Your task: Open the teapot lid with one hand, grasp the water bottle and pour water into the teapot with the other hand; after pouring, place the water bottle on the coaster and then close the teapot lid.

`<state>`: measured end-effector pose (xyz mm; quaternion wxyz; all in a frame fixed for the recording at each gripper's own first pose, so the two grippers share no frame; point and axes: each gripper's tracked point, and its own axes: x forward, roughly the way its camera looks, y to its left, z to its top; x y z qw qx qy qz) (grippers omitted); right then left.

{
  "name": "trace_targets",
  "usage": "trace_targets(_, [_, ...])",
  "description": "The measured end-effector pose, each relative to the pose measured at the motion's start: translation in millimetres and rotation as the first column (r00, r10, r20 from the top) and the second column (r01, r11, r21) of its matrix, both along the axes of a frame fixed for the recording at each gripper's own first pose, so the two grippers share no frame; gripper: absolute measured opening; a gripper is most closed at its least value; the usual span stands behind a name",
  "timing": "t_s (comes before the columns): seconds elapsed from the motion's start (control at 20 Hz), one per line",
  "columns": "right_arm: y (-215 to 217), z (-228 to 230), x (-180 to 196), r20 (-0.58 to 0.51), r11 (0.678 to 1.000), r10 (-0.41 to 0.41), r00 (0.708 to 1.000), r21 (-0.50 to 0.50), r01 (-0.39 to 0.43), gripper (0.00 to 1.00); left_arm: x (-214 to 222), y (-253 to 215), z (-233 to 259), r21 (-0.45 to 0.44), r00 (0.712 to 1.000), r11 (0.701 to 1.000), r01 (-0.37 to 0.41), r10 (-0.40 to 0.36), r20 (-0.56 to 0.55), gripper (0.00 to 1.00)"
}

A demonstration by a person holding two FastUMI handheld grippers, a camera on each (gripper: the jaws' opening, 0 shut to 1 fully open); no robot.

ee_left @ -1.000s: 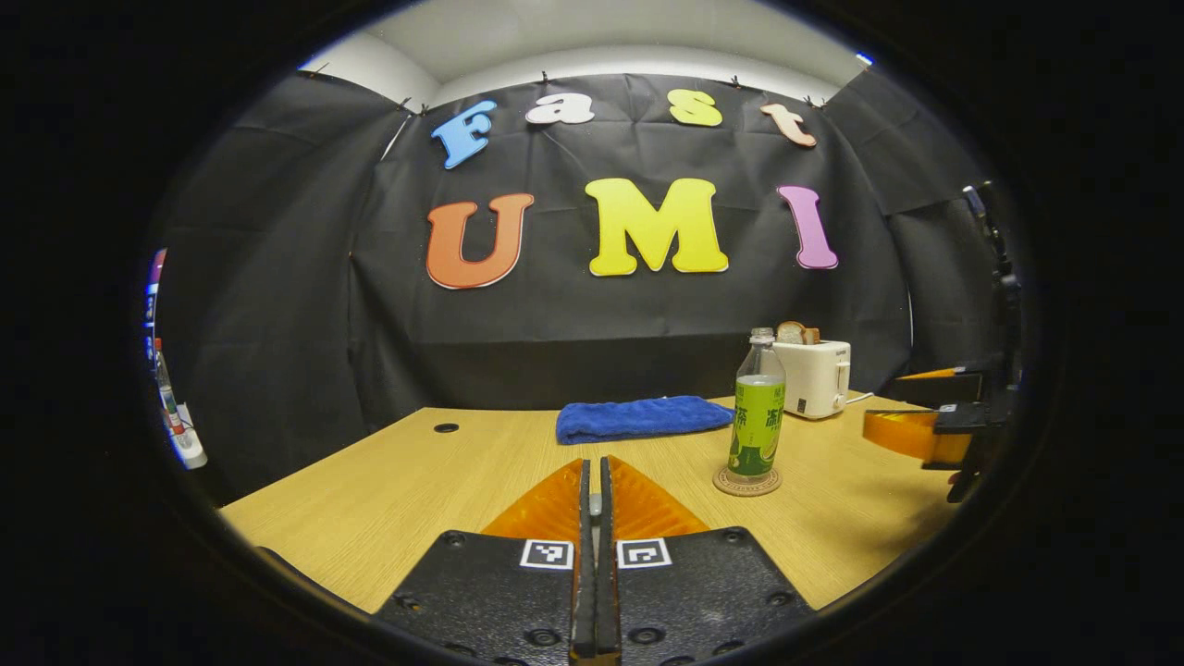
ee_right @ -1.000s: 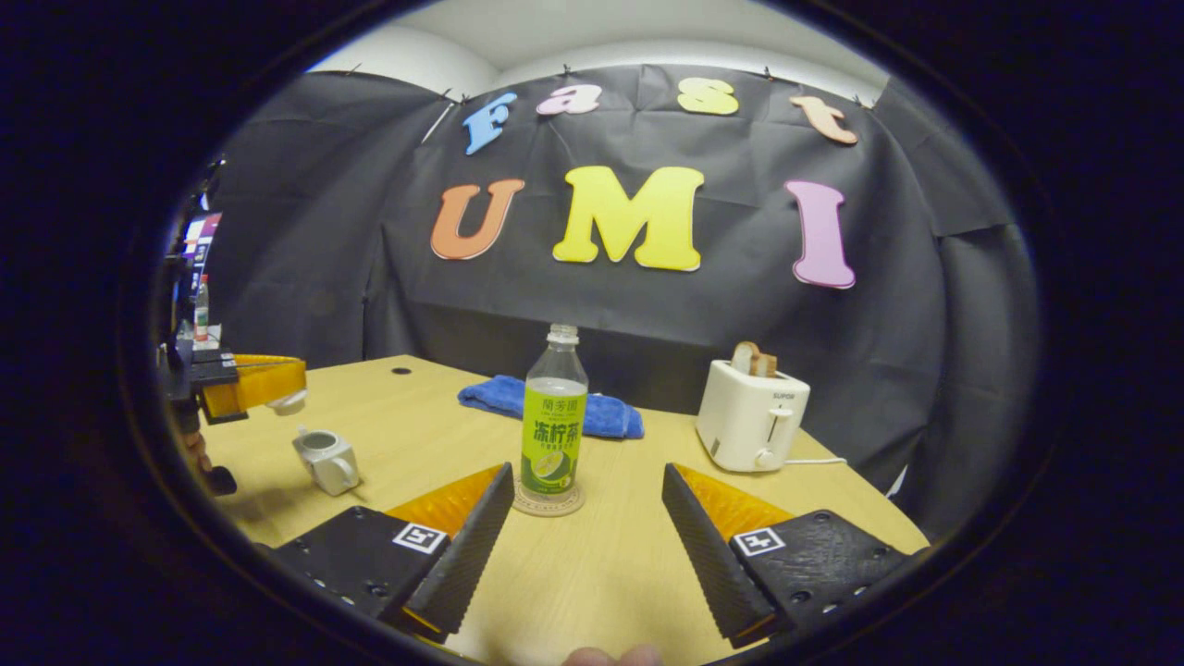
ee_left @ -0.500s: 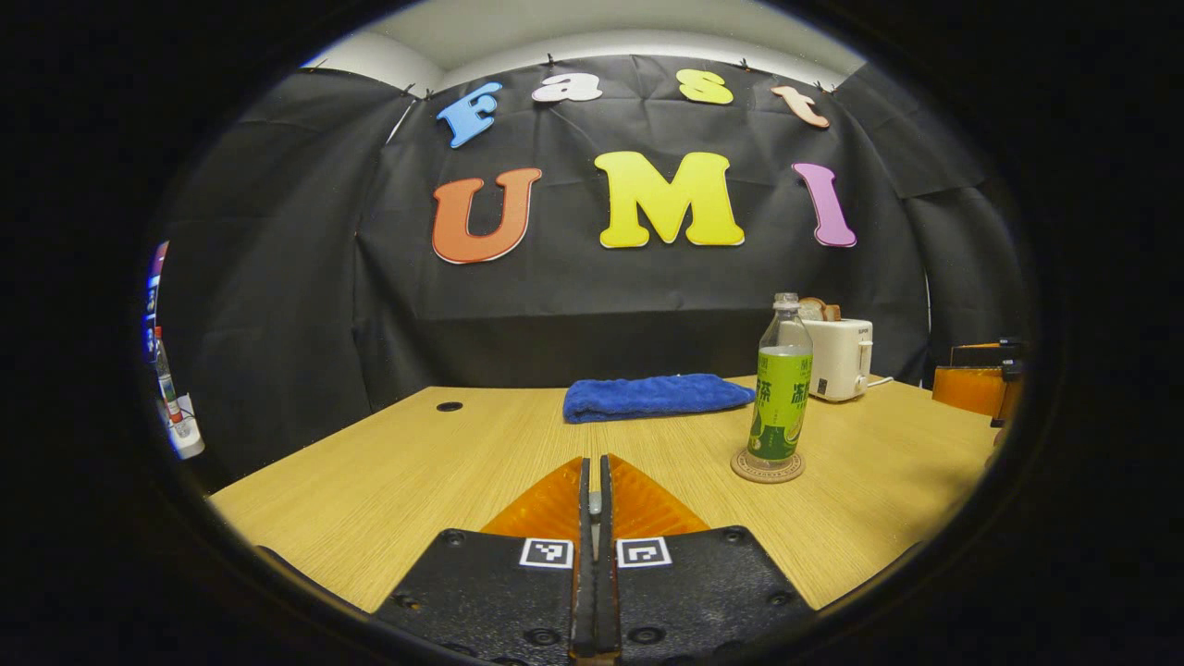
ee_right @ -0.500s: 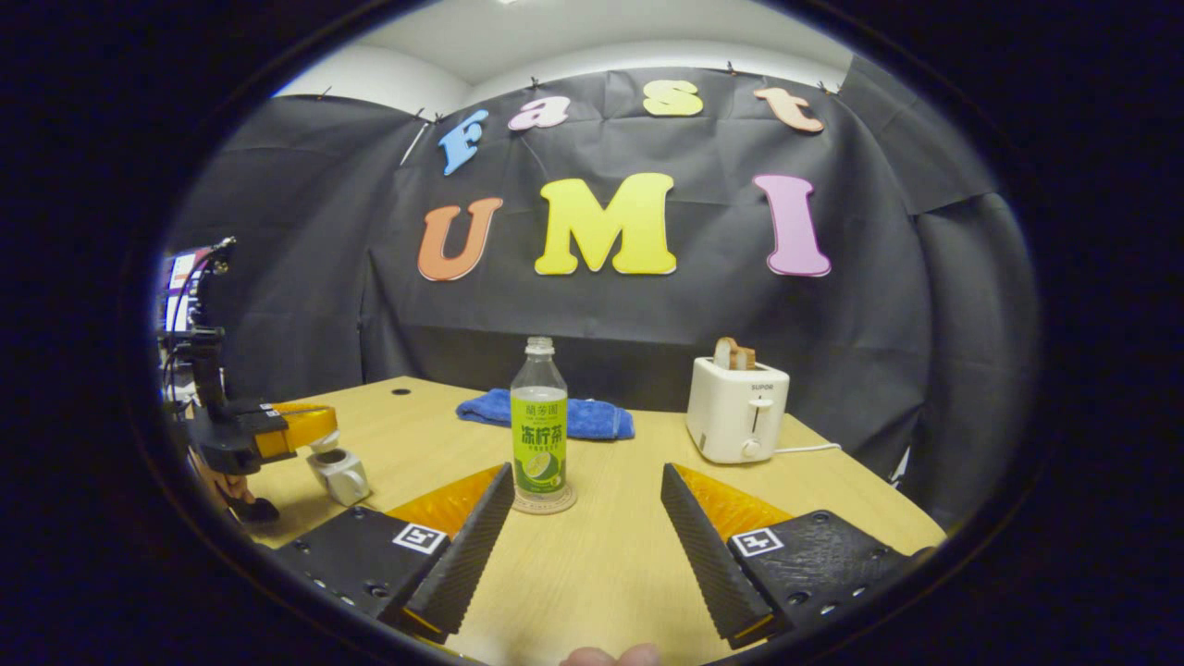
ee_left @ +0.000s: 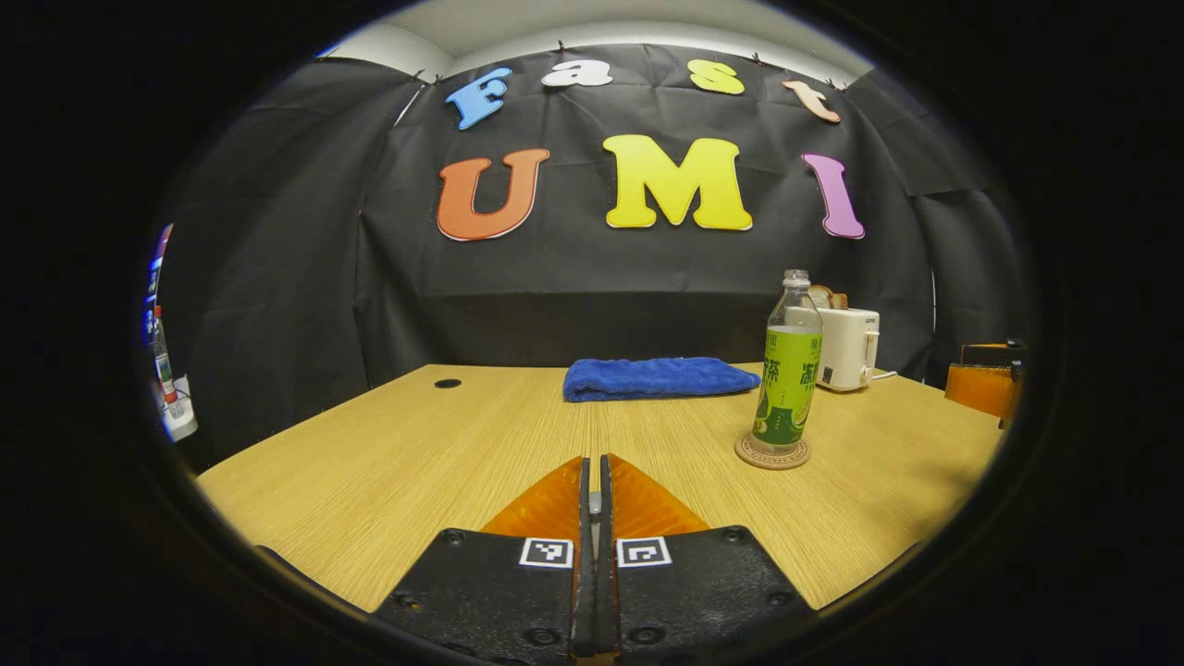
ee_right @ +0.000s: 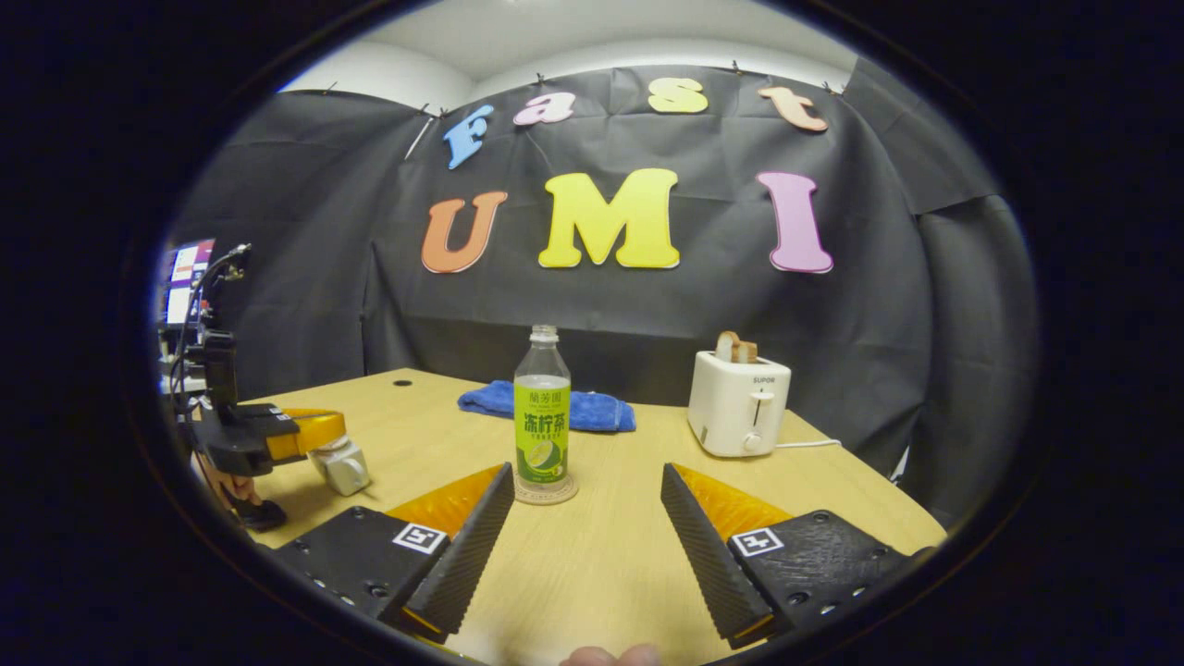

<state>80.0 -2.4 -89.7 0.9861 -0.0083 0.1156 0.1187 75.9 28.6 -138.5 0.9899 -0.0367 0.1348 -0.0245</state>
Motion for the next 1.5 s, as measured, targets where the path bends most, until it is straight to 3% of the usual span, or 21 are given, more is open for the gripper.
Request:
trace_targets(0.05, [0, 2, 0, 0.008, 1.000, 0.000, 1.000, -0.002, 0.000, 0.96, 1, -1, -1, 0.005, 1.000, 1.000, -0.002, 0.002, -0.004, 0.04])
trace_targets(0.25, [0, 6, -2, 0.029, 1.000, -0.002, 1.000, -0.008, 0.003, 0.99, 0, 2, 14, 0.000, 0.999, 1.000, -0.024, 0.024, 0.036, 0.11])
trace_targets(0.3, [0, 7, -2, 0.031, 1.000, -0.003, 1.000, -0.008, 0.003, 0.99, 0, 2, 21, 0.000, 0.998, 1.000, -0.026, 0.026, 0.049, 0.20])
trace_targets(0.4, [0, 9, -4, 0.039, 1.000, -0.003, 0.999, -0.002, 0.004, 0.99, -3, 2, 35, 0.000, 0.997, 1.000, -0.027, 0.027, 0.071, 0.48])
trace_targets(0.45, [-1, 12, -5, 0.047, 1.000, -0.007, 0.999, 0.000, 0.007, 0.92, -5, 1, 44, 0.000, 0.996, 1.000, -0.026, 0.026, 0.089, 0.69])
trace_targets(0.5, [-2, 13, -6, 0.055, 1.000, -0.013, 0.998, 0.002, 0.013, 0.92, -6, -3, 53, -0.002, 0.994, 1.000, -0.024, 0.024, 0.106, 0.89])
trace_targets(0.55, [-3, 16, -6, 0.060, 1.000, -0.020, 0.998, 0.009, 0.019, 0.95, -12, -4, 62, -0.004, 0.993, 1.000, -0.019, 0.019, 0.114, 1.00])
trace_targets(0.9, [-10, 33, -34, 0.121, 0.997, -0.081, 0.989, -0.011, 0.082, 0.96, -39, -23, 116, -0.015, 0.985, 1.000, -0.016, 0.018, 0.170, 0.99])
trace_targets(1.15, [-29, 51, -61, 0.180, 0.985, -0.168, 0.969, 0.001, 0.171, 0.96, -69, -34, 134, 0.006, 0.978, 1.000, -0.024, 0.022, 0.208, 0.99])
trace_targets(1.5, [-19, 69, -89, 0.213, 0.982, -0.181, 0.960, -0.016, 0.189, 0.95, -98, -47, 144, 0.018, 0.973, 1.000, 0.003, -0.007, 0.229, 0.99])
